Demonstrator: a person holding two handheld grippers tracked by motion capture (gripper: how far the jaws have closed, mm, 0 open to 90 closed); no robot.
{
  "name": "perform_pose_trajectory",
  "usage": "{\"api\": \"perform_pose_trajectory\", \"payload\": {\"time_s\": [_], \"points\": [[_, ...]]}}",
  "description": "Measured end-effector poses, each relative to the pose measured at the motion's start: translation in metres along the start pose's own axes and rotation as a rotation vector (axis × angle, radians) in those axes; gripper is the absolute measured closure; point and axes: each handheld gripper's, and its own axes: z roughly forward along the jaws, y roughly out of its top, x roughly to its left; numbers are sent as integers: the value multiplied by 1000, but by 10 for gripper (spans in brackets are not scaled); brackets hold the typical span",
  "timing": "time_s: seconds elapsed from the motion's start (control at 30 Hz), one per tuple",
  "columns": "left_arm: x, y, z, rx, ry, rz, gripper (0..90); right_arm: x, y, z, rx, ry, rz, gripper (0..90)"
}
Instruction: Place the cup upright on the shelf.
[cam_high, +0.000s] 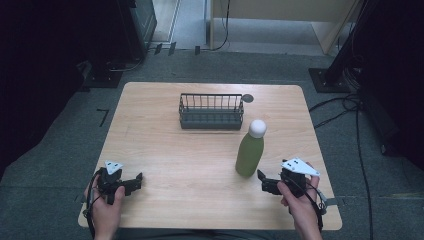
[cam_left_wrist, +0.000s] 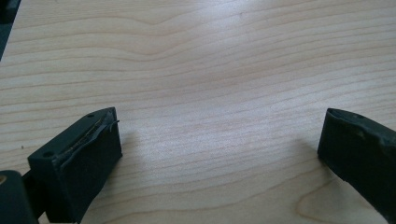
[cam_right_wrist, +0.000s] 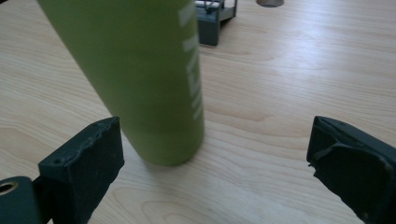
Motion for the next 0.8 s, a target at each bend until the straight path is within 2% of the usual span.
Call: {"api": "perform_pose_trajectory", "payload": {"time_s": [0.13,0.4,0.8], "points": [[0,0,0,1,0,1,0,9,3,6,9,32,-12,31],[0,0,0,0,0,0,0,28,19,17,-20,73,-13,14],[0,0,0,0,0,0,0,41,33,26,-27,79,-2,31]]}}
